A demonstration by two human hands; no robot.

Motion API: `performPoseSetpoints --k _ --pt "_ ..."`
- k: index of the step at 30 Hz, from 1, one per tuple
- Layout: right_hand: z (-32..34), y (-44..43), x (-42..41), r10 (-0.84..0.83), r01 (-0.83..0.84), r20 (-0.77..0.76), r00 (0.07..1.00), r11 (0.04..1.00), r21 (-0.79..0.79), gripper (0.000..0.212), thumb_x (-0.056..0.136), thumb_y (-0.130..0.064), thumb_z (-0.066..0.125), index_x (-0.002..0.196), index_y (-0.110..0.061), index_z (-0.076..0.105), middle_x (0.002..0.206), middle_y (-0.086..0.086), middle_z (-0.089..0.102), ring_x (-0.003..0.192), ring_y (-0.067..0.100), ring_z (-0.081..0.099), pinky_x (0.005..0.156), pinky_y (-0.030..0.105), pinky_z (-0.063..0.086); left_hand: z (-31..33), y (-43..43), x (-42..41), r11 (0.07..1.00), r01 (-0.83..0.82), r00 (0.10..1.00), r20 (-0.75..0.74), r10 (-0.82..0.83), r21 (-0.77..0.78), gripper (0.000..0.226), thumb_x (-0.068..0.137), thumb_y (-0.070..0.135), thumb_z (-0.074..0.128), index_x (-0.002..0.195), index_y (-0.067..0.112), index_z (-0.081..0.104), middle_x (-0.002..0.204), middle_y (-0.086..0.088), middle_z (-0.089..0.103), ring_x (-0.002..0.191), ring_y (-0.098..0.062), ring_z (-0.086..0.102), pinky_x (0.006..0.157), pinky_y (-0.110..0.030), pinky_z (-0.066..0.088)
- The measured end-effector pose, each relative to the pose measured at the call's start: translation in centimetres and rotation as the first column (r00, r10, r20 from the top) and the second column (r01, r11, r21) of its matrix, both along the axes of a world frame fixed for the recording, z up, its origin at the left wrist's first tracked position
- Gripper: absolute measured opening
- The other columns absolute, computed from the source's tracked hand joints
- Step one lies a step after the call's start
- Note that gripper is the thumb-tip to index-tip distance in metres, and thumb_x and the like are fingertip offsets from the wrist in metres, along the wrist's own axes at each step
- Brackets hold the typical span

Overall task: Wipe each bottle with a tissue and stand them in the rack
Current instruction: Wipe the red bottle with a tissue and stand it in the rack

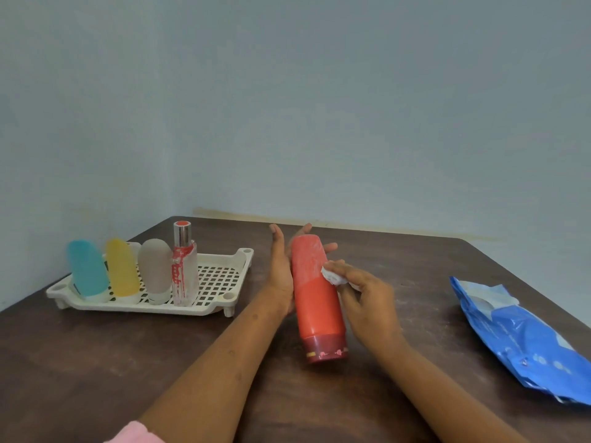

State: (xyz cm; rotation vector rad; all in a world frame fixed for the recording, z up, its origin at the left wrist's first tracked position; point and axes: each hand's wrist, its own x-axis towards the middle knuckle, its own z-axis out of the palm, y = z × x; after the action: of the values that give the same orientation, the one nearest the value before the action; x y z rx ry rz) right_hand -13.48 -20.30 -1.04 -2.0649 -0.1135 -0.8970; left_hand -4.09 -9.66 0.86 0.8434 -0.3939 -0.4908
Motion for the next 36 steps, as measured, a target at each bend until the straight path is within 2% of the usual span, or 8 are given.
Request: performPoseSetpoints --k 5,9,13,18,20,23,29,36 --pt "1.2 -0.2 0.2 -0.047 0.047 0.016 0.999 0.999 -0.026 0.026 0.091 -0.012 0.058 0.114 -0.021 0.067 0.109 -0.018 0.061 0.095 -0.014 0.054 0.082 0.0 0.04 0.0 -0.6 -0.2 0.997 0.081 0.997 -0.019 -0.081 0.003 0.097 0.064 0.083 0.024 0.142 0.03 0.044 0.124 -0.014 0.066 0.111 -0.032 0.064 0.087 -0.046 0.054" --pt "2.8 -0.4 1.0 -0.003 0.003 0.001 1.0 0.998 0.06 0.024 0.092 -0.015 0.058 0.113 -0.022 0.067 0.101 -0.029 0.058 0.09 -0.019 0.055 0.078 0.017 0.052 0.1 -0.7 -0.9 0.991 0.133 0.991 -0.003 -0.133 0.016 0.097 0.063 0.084 0.021 0.143 0.034 0.042 0.137 -0.012 0.056 0.109 -0.028 0.065 0.07 -0.043 0.059" --pt "4.2 -0.4 1.7 0.05 -0.047 -0.028 0.998 0.995 0.09 0.023 0.094 -0.016 0.054 0.113 -0.026 0.064 0.096 -0.02 0.061 0.079 -0.012 0.061 0.055 0.016 0.054 0.2 -0.7 -1.2 0.991 0.129 0.991 0.02 -0.129 0.028 0.093 0.06 0.085 0.02 0.137 0.04 0.045 0.138 -0.011 0.055 0.091 -0.025 0.072 0.064 -0.039 0.059" --pt "5.0 -0.1 2.8 0.008 -0.007 -0.017 1.0 0.998 0.062 0.024 0.094 -0.012 0.053 0.114 -0.017 0.066 0.102 -0.015 0.061 0.078 -0.022 0.054 0.062 0.002 0.045 -0.2 -0.6 -0.6 0.987 0.15 0.988 0.036 -0.151 0.051 0.103 0.058 0.088 0.018 0.14 0.033 0.046 0.102 -0.012 0.072 0.069 -0.022 0.07 0.057 -0.034 0.057" --pt "5.2 -0.1 2.8 0.015 -0.013 -0.032 0.999 0.998 0.061 0.023 0.094 -0.014 0.054 0.112 -0.019 0.067 0.101 -0.015 0.062 0.074 -0.015 0.059 0.059 0.01 0.051 -0.3 -0.6 -0.6 0.986 0.157 0.986 0.045 -0.159 0.052 0.102 0.058 0.088 0.017 0.138 0.033 0.047 0.087 -0.011 0.072 0.064 -0.023 0.068 0.055 -0.034 0.057" --pt "4.9 -0.3 2.3 0.035 -0.035 -0.04 0.999 0.999 0.023 0.022 0.094 -0.014 0.054 0.11 -0.02 0.068 0.101 -0.017 0.06 0.069 -0.004 0.063 0.049 0.022 0.055 -0.3 -0.6 -0.7 0.987 0.159 0.984 0.071 -0.161 0.031 0.091 0.059 0.088 0.017 0.131 0.043 0.05 0.103 -0.011 0.072 0.071 -0.025 0.068 0.061 -0.036 0.059" --pt "1.9 -0.3 0.4 0.021 0.019 0.11 0.994 0.935 -0.353 0.024 0.089 -0.012 0.053 0.105 -0.015 0.071 0.11 -0.008 0.065 0.107 -0.004 0.051 0.094 0.004 0.036 -0.9 -0.6 0.4 0.993 0.115 0.993 0.022 -0.116 0.029 0.105 0.053 0.089 0.021 0.14 0.036 0.046 0.118 -0.015 0.066 0.097 -0.029 0.066 0.079 -0.043 0.057" --pt "1.5 -0.3 -2.9 0.087 -0.032 0.053 0.995 0.763 -0.646 0.034 0.086 -0.019 0.044 0.107 -0.018 0.07 0.113 -0.002 0.067 0.108 0.009 0.056 0.099 0.013 0.032 -1.1 -0.6 0.4 0.981 0.16 0.978 0.121 -0.173 0.111 0.109 0.053 0.091 0.014 0.142 0.034 0.044 0.101 -0.015 0.071 0.071 -0.02 0.068 0.066 -0.033 0.056"
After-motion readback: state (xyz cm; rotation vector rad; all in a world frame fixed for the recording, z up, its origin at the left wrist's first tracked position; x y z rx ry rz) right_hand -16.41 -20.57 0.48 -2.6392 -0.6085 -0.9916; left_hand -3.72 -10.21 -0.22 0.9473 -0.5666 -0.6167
